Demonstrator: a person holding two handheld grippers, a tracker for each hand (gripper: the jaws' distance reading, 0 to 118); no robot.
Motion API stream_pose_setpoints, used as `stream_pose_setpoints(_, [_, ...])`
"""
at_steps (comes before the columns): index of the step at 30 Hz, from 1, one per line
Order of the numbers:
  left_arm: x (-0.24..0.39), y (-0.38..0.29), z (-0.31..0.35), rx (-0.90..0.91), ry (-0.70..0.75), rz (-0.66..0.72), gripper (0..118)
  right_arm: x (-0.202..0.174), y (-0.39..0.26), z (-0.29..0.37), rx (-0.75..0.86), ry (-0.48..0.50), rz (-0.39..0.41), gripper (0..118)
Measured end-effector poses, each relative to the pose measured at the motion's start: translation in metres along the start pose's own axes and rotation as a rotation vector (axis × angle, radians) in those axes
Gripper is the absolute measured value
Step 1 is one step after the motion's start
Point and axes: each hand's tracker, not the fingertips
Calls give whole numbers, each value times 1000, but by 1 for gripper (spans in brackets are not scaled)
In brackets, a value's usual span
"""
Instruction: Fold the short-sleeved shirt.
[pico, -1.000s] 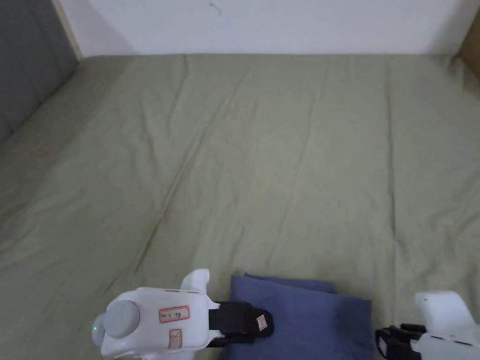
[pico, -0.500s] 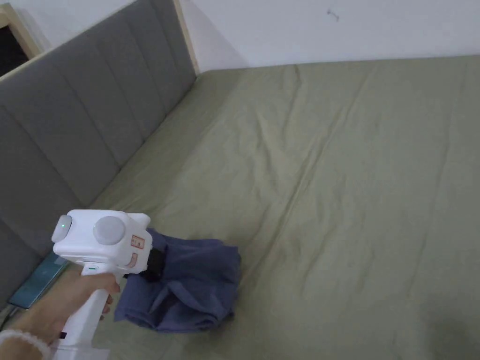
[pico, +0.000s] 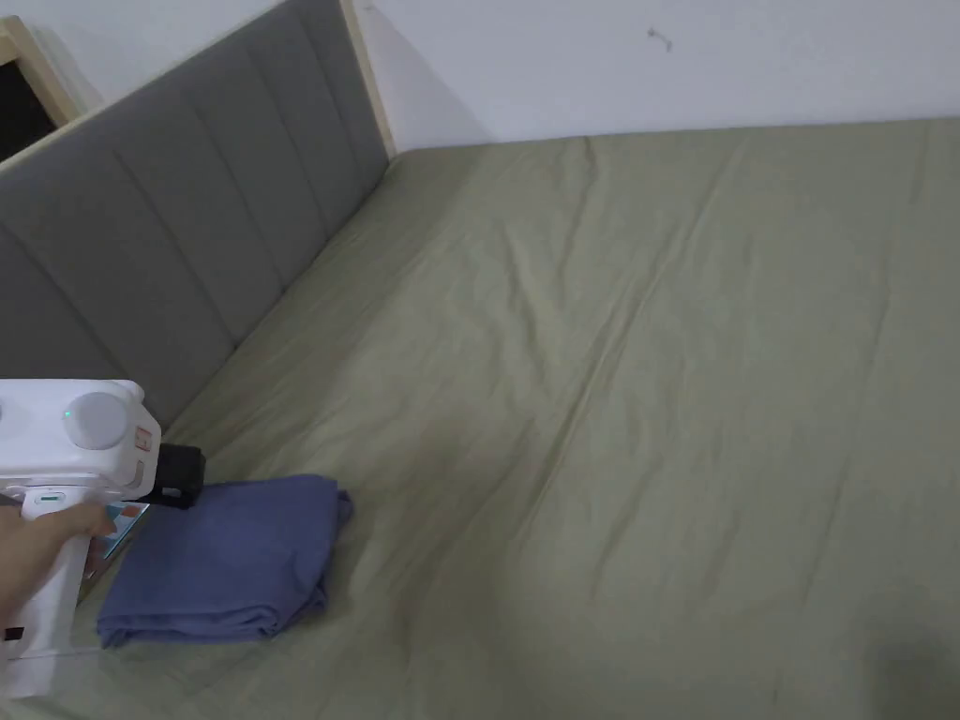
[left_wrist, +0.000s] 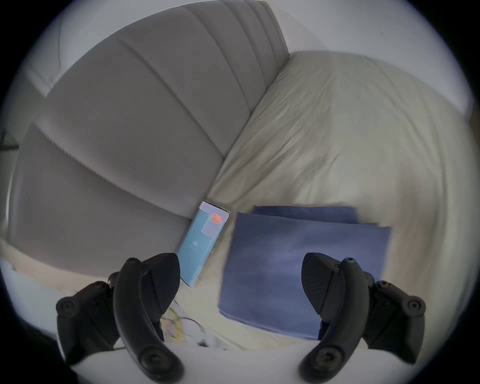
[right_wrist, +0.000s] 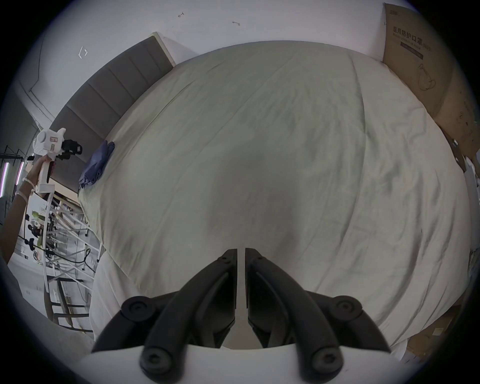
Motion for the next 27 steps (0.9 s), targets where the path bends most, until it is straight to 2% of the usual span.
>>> stream_pose_setpoints(1, [3,-4,12,19,-61,32,87,0,-1,3,7,4,0,7])
stream_pose_setpoints(3, [15,-15,35,79,-175,41,12,1,-3,10,22,18,-13,7])
stream_pose_setpoints(4, [20,-21,43,96,-203,47,1,1,-4,13,28,23,-17,7])
stream_pose_setpoints(10, [102,-80,130,240,-370,-83,0,9,-16,44,98,50,-53,7])
stream_pose_setpoints(16, [166,-135,214,488,-398,-140,0,20,-26,92,270,52,-116,7])
stream_pose_setpoints(20, [192,-167,259,583,-465,-111,0,20,-30,130,425,4,-133,7])
stream_pose_setpoints(22, [203,-181,277,649,-448,-110,0,17,-31,144,491,-28,-111,7])
stream_pose_setpoints(24, [217,-200,303,755,-388,-102,0,10,-30,161,565,-102,-86,7])
stream_pose_setpoints(27, [225,-216,329,836,-438,-62,0,4,-27,182,650,-164,-48,7])
